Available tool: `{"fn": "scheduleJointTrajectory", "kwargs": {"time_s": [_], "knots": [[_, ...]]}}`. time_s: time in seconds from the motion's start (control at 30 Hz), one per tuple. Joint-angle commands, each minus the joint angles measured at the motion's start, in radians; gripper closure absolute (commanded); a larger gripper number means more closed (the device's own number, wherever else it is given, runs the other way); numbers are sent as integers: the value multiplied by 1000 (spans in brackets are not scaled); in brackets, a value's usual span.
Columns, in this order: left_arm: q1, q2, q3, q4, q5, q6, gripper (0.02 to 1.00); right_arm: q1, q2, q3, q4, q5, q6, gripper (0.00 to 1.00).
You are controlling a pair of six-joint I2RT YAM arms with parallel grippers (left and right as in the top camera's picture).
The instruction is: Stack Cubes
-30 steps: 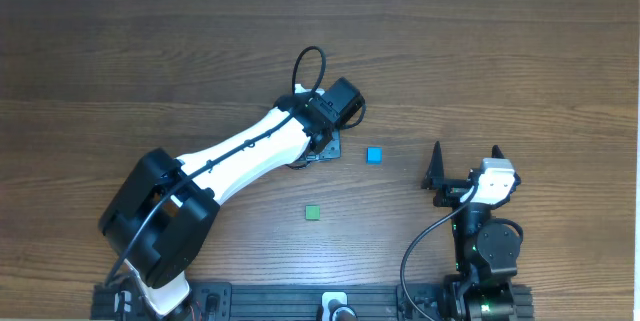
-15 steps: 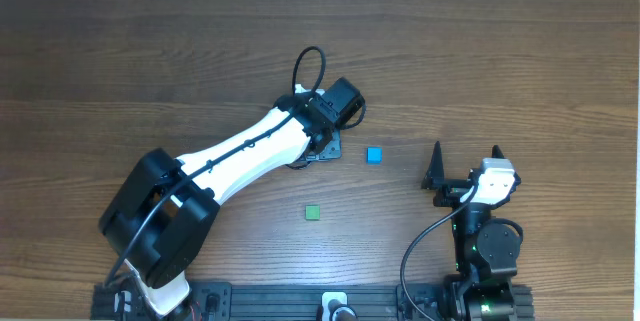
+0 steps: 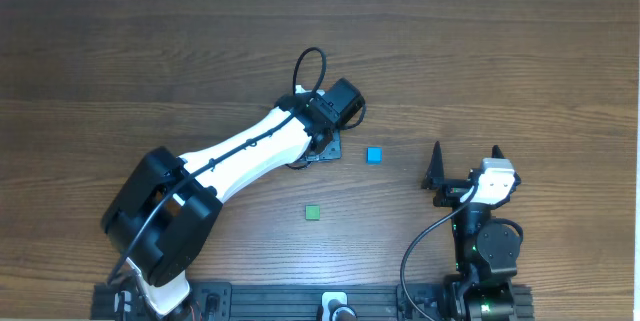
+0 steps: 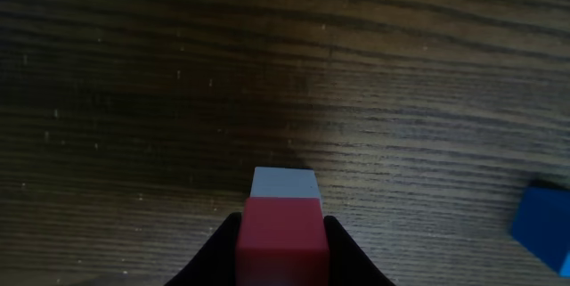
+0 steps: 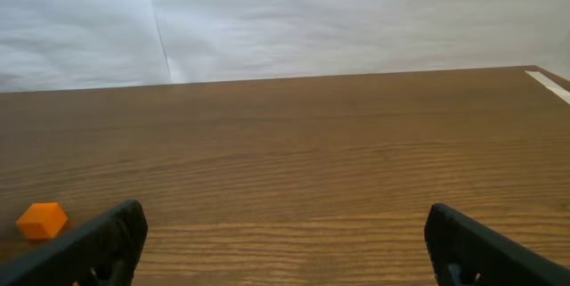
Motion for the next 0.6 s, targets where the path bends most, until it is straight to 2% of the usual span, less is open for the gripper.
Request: {"fn": "scheduleJointTrajectory", "kwargs": {"time_s": [0.03, 0.1, 0.13, 0.23, 0.27, 0.3, 0.33, 0.47, 0.6], "knots": [[0, 17, 10, 0, 7, -14, 798, -6, -7, -8, 0, -5, -2, 9], [0, 17, 10, 0, 7, -14, 706, -6, -7, -8, 0, -5, -2, 9], [0, 17, 10, 0, 7, -18, 540, -6, -7, -8, 0, -5, -2, 9], [0, 17, 10, 0, 7, -21, 325, -6, -7, -8, 0, -5, -2, 9], [0, 17, 10, 0, 7, -21, 209, -6, -7, -8, 0, -5, -2, 9], [0, 17, 10, 0, 7, -21, 165, -6, -7, -8, 0, -5, -2, 9], [0, 17, 10, 1, 2, -21, 77, -6, -7, -8, 0, -5, -2, 9], [29, 16, 95, -8, -65, -8, 58, -6, -7, -8, 0, -5, -2, 9], [123, 74, 308, -24, -68, 96, 75, -6, -7, -8, 0, -5, -2, 7]]}}
